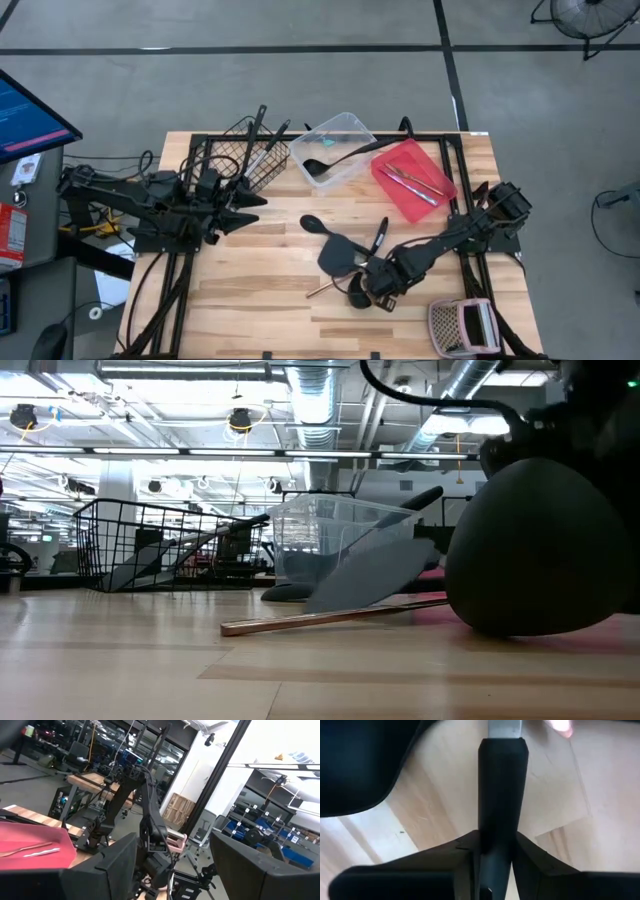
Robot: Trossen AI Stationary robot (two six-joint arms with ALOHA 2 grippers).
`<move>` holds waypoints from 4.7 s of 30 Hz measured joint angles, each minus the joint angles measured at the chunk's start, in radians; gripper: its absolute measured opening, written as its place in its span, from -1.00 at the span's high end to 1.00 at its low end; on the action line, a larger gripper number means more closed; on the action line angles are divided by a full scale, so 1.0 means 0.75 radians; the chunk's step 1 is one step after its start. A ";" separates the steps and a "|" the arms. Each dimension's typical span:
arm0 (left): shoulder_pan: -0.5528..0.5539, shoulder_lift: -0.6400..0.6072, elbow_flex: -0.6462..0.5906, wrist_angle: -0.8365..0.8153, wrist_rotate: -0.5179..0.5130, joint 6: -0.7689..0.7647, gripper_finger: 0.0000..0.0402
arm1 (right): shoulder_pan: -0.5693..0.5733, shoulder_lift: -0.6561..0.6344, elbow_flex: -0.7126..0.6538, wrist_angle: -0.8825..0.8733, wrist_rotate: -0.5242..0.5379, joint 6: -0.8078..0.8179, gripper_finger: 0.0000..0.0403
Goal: Pick & Place Kitchen Items
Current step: Put the spatula into the wire basket
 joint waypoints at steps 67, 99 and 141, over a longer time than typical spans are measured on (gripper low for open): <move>0.000 0.180 -0.001 -0.045 0.020 -0.006 -0.18 | -0.133 0.139 0.154 -0.025 0.062 -0.338 0.56; 0.004 0.603 0.000 -0.058 0.024 0.090 -0.46 | -0.182 -0.015 0.161 -0.066 0.128 -0.320 0.98; 0.042 0.599 -0.001 -0.056 0.115 -0.011 -0.45 | -0.008 -0.052 -0.201 0.283 0.086 -0.094 0.59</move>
